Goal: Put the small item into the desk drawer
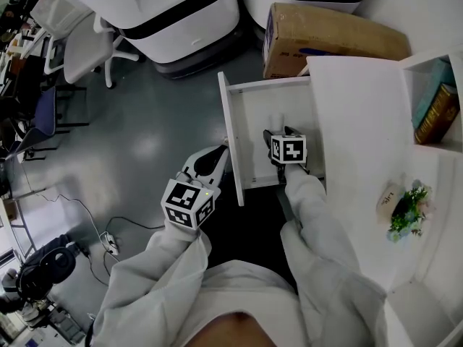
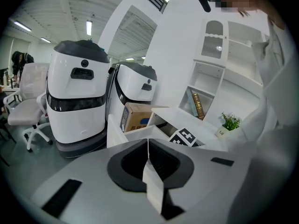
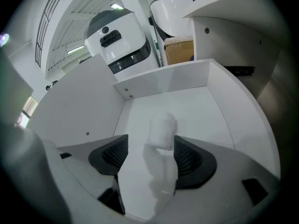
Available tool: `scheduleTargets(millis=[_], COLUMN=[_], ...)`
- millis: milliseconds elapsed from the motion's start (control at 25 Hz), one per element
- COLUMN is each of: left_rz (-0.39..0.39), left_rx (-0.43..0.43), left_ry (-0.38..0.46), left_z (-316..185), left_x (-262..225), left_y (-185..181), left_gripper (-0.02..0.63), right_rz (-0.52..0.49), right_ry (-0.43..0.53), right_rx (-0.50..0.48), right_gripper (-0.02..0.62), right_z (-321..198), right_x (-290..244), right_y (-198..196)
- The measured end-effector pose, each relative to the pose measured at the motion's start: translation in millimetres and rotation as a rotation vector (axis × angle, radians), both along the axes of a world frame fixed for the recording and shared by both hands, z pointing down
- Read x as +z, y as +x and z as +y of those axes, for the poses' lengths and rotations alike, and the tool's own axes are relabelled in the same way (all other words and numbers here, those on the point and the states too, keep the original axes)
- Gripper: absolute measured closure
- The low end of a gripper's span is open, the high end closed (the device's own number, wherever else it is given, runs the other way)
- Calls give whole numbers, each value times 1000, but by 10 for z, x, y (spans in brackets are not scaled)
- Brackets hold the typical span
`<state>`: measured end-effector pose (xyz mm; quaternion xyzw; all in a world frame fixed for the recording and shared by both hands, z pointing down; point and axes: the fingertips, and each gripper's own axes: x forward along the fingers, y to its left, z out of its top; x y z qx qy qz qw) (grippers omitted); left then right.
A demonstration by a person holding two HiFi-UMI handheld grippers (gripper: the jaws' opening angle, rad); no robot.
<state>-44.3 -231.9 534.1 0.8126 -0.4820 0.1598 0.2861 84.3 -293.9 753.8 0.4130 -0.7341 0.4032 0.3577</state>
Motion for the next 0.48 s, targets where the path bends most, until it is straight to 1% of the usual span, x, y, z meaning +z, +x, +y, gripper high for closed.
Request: scheduleTargets(millis=[200, 480], left_rz=[3, 7], left_rx=[12, 41], left_ry=[11, 30], left_z=[12, -1], left_x=[-47, -141], left_y=[-35, -35], left_gripper=[583, 584], right_rz=[-9, -79], right_ry=[30, 83], right_rx=[0, 36], right_gripper=[296, 296], right_z=[-22, 34], right_x=[-155, -478], right_y=[-68, -121])
